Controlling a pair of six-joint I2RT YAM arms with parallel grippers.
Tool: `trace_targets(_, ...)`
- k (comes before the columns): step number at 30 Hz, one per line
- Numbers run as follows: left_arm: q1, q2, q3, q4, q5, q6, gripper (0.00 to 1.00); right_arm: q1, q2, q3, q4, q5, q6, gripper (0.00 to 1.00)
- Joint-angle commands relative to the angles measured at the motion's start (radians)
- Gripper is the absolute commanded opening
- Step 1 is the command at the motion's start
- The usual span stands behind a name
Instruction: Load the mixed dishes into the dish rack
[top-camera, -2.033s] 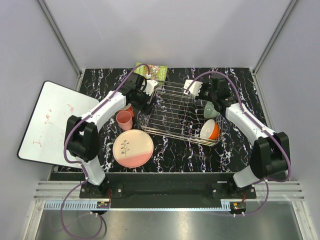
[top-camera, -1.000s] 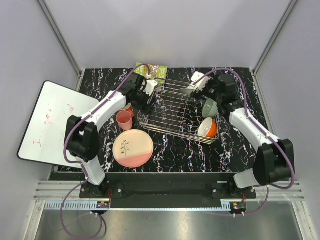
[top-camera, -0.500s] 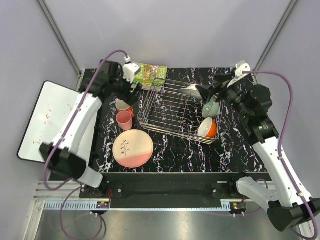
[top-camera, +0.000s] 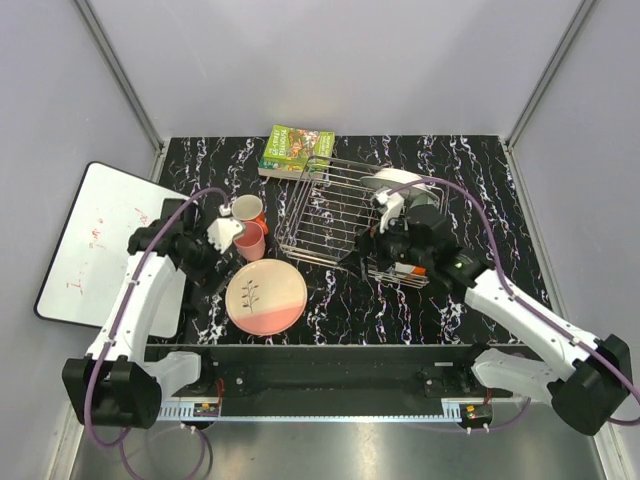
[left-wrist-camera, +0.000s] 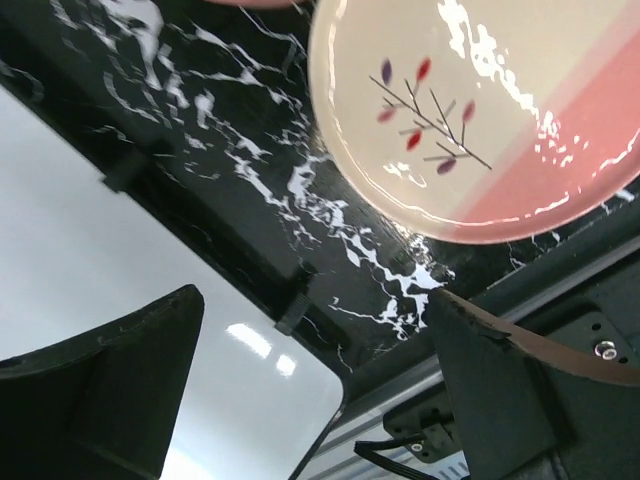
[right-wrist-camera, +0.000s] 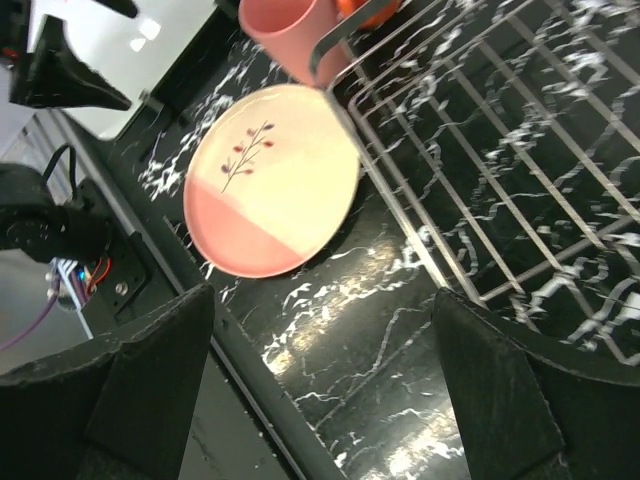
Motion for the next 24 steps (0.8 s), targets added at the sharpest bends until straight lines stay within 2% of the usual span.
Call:
trace_targets(1,0.008,0.037,-0.091,0.048,0.032,0.039,0.99,0.095,0.066,0.049,0.050,0.026,-0.003,0.96)
trace_targets(5,0.010,0.185,-0.093,0.108,0.066,0.005,0.99,0.184,0.104,0.049,0.039,0.087,-0.009,0.94)
trace_targets(11,0.010,0.327,-0.056,0.172,0.101,-0.020,0.99,0.267,0.119,-0.006,0.005,0.158,0.012,0.94)
trace_targets(16,0.010,0.370,-0.080,0.226,0.095,-0.013,0.99,0.292,0.151,-0.077,0.027,0.221,0.028,0.93)
trace_targets(24,0.010,0.408,-0.096,0.286,0.101,0.005,0.99,0.292,0.237,-0.134,0.070,0.405,0.077,0.94)
